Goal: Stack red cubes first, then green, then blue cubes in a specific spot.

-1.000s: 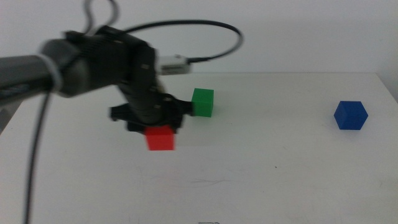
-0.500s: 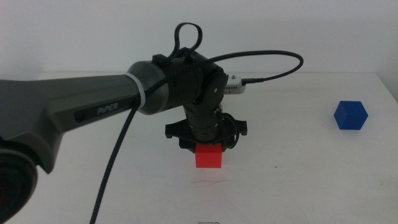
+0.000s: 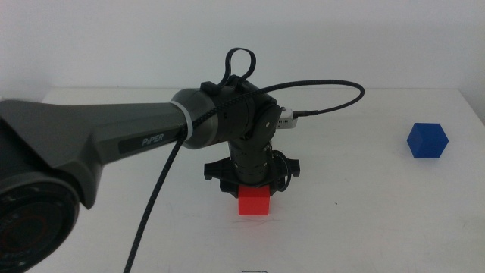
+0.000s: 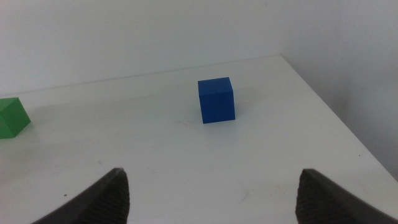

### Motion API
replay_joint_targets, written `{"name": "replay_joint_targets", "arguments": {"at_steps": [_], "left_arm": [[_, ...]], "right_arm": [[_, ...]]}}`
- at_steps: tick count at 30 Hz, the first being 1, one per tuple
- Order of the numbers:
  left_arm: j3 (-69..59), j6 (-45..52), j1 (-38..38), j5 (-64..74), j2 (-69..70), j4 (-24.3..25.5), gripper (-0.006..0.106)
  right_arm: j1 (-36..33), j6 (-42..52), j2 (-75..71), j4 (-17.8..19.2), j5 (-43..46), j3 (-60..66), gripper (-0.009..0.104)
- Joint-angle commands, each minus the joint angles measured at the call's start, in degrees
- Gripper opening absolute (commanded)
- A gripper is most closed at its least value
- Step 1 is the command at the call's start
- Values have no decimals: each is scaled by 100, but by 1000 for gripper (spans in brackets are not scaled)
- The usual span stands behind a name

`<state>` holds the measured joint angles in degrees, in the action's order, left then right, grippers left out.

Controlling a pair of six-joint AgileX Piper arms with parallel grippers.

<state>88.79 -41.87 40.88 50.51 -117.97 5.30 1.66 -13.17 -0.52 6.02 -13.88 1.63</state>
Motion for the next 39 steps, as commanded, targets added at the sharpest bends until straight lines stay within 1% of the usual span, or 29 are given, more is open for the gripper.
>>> {"name": "replay_joint_targets", "arguments": {"at_steps": [1, 21, 22, 23, 29, 30, 36, 39], "left_arm": [[176, -48, 28, -161, 283, -7, 40], [176, -6, 28, -313, 97, -295, 41], [176, -6, 28, -313, 97, -302, 50], [176, -6, 28, -303, 97, -302, 63], [176, 23, 28, -300, 108, -296, 90], [176, 58, 28, -300, 117, -296, 93], [176, 344, 23, -300, 254, -277, 94], [176, 364, 23, -295, 377, -187, 94]], "right_arm": [[37, 70, -129, 77, 405, -101, 81], [37, 70, -129, 77, 405, -101, 81], [37, 70, -129, 77, 405, -101, 81], [37, 70, -129, 77, 405, -101, 81], [37, 70, -129, 77, 405, -101, 81], [37, 70, -129, 77, 405, -101, 81], [37, 70, -129, 77, 405, -101, 81], [37, 70, -129, 77, 405, -101, 81]]}}
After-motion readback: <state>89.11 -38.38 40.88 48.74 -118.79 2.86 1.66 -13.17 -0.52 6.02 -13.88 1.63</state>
